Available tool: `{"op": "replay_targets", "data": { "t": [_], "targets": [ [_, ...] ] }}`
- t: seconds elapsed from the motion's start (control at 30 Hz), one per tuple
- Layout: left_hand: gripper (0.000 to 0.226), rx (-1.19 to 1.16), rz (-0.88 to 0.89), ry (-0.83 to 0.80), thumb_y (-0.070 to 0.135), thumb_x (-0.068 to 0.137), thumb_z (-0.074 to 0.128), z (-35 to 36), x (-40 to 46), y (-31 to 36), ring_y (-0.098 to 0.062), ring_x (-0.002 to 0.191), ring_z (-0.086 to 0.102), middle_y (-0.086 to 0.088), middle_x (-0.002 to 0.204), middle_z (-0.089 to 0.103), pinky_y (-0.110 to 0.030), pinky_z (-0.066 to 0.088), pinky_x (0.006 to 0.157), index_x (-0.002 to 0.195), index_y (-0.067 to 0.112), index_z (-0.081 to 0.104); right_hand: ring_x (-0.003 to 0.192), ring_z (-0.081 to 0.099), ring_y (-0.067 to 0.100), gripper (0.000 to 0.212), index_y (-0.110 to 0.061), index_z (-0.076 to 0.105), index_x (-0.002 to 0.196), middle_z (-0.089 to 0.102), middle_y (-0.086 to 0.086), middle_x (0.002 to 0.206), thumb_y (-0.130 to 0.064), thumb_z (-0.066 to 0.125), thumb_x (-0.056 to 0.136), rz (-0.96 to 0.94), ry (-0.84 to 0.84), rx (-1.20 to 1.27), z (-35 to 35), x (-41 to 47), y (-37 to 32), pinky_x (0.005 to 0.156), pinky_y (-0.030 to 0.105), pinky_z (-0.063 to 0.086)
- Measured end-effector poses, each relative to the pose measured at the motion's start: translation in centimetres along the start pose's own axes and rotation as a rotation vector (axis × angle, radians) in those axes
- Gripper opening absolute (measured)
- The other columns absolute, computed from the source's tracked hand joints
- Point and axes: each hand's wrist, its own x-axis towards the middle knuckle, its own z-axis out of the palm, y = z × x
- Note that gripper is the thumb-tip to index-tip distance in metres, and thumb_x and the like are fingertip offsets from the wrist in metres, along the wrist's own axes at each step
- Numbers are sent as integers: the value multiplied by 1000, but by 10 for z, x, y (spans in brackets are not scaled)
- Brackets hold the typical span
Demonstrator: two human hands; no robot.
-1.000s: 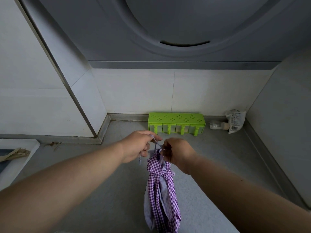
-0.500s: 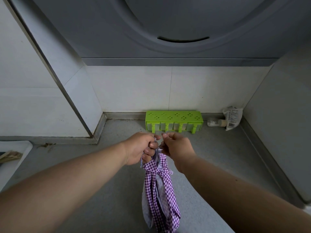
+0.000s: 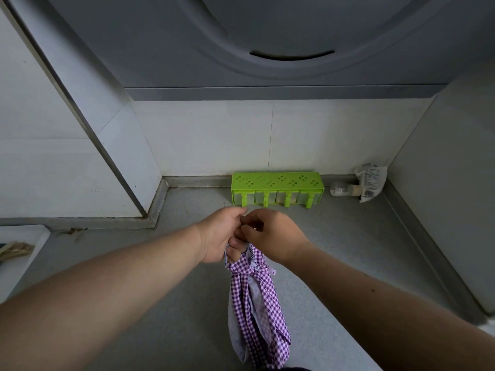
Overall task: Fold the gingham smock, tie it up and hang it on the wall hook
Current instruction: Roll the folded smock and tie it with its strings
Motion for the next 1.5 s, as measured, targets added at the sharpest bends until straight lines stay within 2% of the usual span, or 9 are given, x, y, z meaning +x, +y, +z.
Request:
{"op": "replay_targets", "data": {
  "t": [0.3, 0.5, 0.7, 0.8, 0.93, 1.07, 1.27, 1.37, 1.5],
  "targets": [
    [43, -42, 5, 77, 14, 97, 33, -1, 3, -3, -8, 44, 16, 7, 55, 27, -20, 11, 41, 57, 23, 45, 77, 61, 12, 11, -19, 69, 96, 68, -3, 88, -26, 61, 100, -26, 39, -56, 6, 1, 4, 64, 30, 45],
    [35, 0, 41, 56, 14, 107, 44, -7, -4, -4, -7, 42, 26, 3, 52, 41, -19, 22, 38, 72, 13, 51, 74, 65, 18, 16, -16, 64, 93, 73, 3, 87, -26, 57, 104, 269, 36, 312, 9, 5, 8, 69, 40, 56],
    [15, 270, 257, 251, 14, 104, 65, -7, -10, -9, -9, 46, 39, -2, 61, 52, -21, 31, 40, 90, 10, 64, 67, 61, 18, 16, -8, 66, 101, 72, 9, 84, -22, 58, 103, 425, 13, 574, 16, 12, 9, 79, 47, 60],
    [21, 415, 336, 367, 21, 99, 73, -8, -13, -9, -12, 42, 43, 3, 50, 51, -20, 31, 40, 81, 12, 66, 71, 67, 18, 9, -17, 60, 107, 74, 6, 92, -22, 61, 99, 327, 0, 453, 13, 12, 7, 75, 47, 61],
    [18, 483, 383, 433, 24, 93, 79, -11, -14, -6, -10, 39, 45, 9, 43, 55, -18, 32, 37, 81, 13, 74, 80, 63, 14, 18, -24, 59, 113, 67, -2, 97, -19, 58, 96, -11, 34, -54, 9, 7, 7, 64, 30, 51],
    [37, 1066, 491, 451, 31, 96, 75, -14, -19, 6, -8, 60, 56, 10, 55, 60, -23, 38, 54, 60, 31, 64, 100, 57, 22, 21, -22, 62, 114, 64, 2, 108, -14, 55, 96, -316, 64, -416, 13, 8, 16, 80, 36, 51],
    [24, 1355, 576, 371, 40, 99, 68, -21, -25, 10, -15, 78, 64, 9, 74, 65, -28, 39, 64, 80, 25, 71, 93, 46, 17, 11, -21, 57, 107, 57, 0, 104, -13, 53, 99, -341, 127, -403, 15, 7, 23, 74, 31, 39],
    [23, 1265, 553, 332, 37, 101, 68, -22, -25, 13, -15, 77, 63, 0, 85, 73, -28, 42, 64, 94, 18, 77, 86, 46, 15, 11, -24, 52, 99, 54, -5, 97, -13, 51, 100, -269, 126, -318, 15, 8, 23, 71, 31, 38],
    [23, 1081, 477, 304, 33, 102, 67, -26, -21, 12, -8, 62, 53, -5, 80, 73, -27, 40, 60, 87, 17, 75, 80, 57, 12, 3, -23, 60, 97, 58, -7, 95, -21, 61, 98, -134, 125, -186, 15, 11, 24, 68, 31, 50]
  ]
}}
